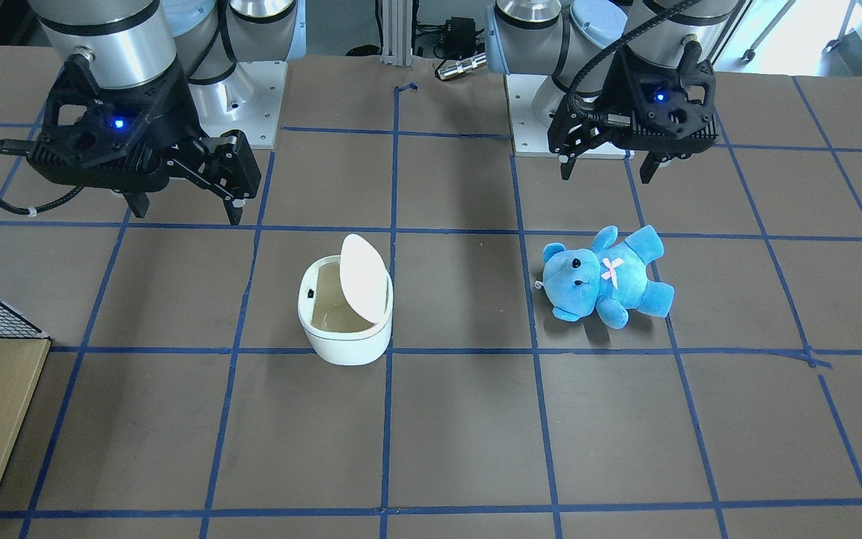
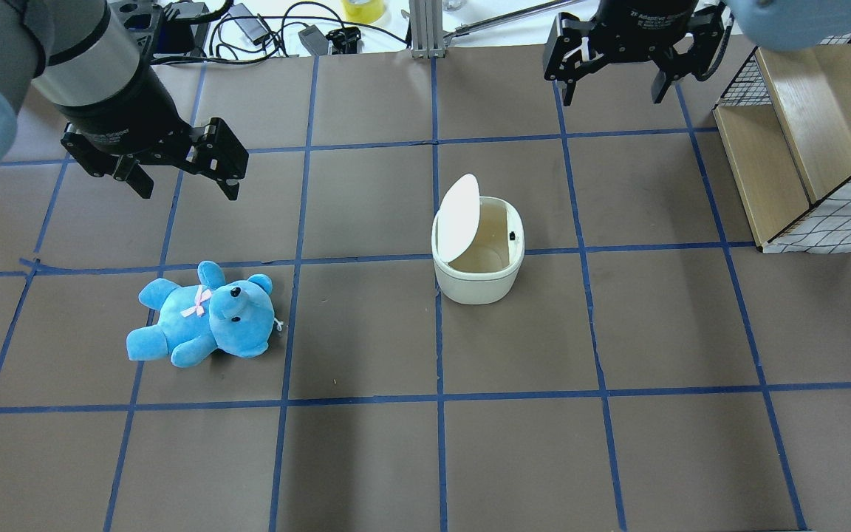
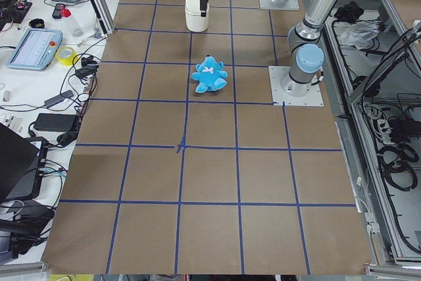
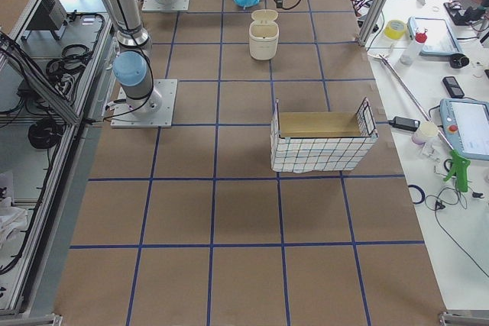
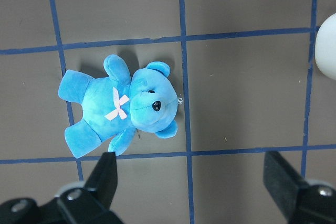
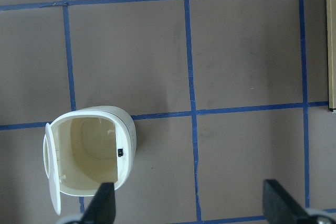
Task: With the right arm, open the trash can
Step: 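Raise the right gripper away from the opened trash can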
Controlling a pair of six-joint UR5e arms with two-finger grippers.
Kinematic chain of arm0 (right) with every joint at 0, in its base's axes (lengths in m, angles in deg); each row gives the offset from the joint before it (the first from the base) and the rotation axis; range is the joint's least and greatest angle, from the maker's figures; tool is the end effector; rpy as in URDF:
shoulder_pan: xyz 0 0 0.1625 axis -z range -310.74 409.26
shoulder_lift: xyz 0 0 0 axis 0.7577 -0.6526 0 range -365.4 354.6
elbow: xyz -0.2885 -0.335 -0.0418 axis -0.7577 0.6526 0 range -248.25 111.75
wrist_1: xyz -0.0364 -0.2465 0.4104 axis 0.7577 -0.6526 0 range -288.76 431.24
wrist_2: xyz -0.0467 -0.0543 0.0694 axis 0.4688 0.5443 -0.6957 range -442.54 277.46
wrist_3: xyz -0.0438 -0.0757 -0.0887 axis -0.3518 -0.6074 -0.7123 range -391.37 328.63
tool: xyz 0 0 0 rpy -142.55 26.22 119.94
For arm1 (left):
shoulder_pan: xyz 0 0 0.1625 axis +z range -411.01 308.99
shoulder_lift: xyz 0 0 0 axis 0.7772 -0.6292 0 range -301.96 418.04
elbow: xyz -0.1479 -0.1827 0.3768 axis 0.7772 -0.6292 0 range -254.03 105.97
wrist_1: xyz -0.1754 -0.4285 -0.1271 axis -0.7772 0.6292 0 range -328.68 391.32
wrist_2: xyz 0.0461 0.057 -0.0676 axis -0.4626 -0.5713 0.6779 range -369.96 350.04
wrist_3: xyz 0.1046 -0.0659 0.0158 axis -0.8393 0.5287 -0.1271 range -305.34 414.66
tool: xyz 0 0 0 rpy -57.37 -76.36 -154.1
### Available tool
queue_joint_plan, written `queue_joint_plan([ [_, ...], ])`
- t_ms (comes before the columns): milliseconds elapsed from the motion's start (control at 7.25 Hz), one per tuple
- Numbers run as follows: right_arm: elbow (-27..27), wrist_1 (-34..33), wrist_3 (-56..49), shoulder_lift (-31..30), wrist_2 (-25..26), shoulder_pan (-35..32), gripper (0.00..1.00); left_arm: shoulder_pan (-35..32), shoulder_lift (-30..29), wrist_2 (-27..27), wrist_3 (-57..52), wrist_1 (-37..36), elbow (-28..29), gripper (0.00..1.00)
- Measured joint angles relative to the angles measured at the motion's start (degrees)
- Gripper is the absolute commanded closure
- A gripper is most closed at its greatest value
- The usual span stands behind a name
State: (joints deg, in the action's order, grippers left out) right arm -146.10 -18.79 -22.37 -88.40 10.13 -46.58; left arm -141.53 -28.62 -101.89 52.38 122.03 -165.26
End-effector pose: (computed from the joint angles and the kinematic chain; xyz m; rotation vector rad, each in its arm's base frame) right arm 0.1905 -0.6079 0.5297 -0.0888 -3.1023 0.1485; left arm -0.1339 -0.5367 0.5008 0.0756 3.1064 -0.0374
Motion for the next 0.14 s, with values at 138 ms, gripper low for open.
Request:
queue_joint_plan([
  [138,-0.1,0.0,0.0,-0.1,0.0,0.0,0.0,0.0,0.0,0.0,0.0,0.0,0.0,0.0],
])
